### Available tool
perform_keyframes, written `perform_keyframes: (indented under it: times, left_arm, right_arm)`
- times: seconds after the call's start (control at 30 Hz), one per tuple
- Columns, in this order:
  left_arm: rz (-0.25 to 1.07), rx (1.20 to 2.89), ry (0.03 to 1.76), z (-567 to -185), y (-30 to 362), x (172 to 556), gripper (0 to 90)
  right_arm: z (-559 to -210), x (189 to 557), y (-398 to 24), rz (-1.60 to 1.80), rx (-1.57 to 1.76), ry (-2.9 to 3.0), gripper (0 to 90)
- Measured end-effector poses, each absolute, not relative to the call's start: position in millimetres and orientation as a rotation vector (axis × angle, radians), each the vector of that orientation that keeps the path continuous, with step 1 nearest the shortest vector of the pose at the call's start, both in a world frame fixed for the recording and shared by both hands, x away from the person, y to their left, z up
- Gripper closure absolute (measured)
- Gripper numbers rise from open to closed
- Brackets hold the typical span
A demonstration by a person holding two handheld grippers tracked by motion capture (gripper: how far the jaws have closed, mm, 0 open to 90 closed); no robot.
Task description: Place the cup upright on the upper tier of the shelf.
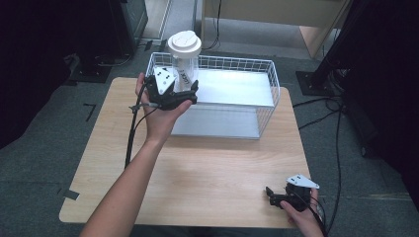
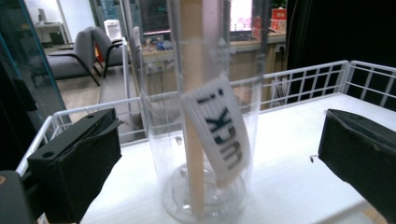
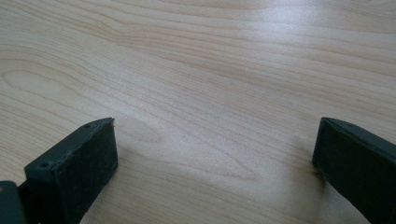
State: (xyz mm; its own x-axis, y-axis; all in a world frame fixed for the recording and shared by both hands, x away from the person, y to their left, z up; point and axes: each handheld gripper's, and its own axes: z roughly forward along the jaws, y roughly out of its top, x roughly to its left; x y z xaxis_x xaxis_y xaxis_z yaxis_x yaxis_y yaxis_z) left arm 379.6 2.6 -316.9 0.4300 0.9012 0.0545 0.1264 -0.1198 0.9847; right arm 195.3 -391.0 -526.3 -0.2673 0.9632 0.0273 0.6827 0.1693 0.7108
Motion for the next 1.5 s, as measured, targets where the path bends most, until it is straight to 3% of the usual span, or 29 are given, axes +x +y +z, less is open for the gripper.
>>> perform_keyframes:
  times: [0.87, 1.5]
  left_arm:
    - [0.843, 1.606, 0.894, -361.5, 38.6, 318.1, 0.0]
    - [0.824, 1.653, 1.014, -420.4, 99.6, 287.6, 0.0]
  right_arm:
    - [-526.4, 195.3, -391.1, 0.868, 1.552, 2.020, 0.0]
    - [-526.4, 195.4, -390.9, 0.867, 1.553, 2.019, 0.0]
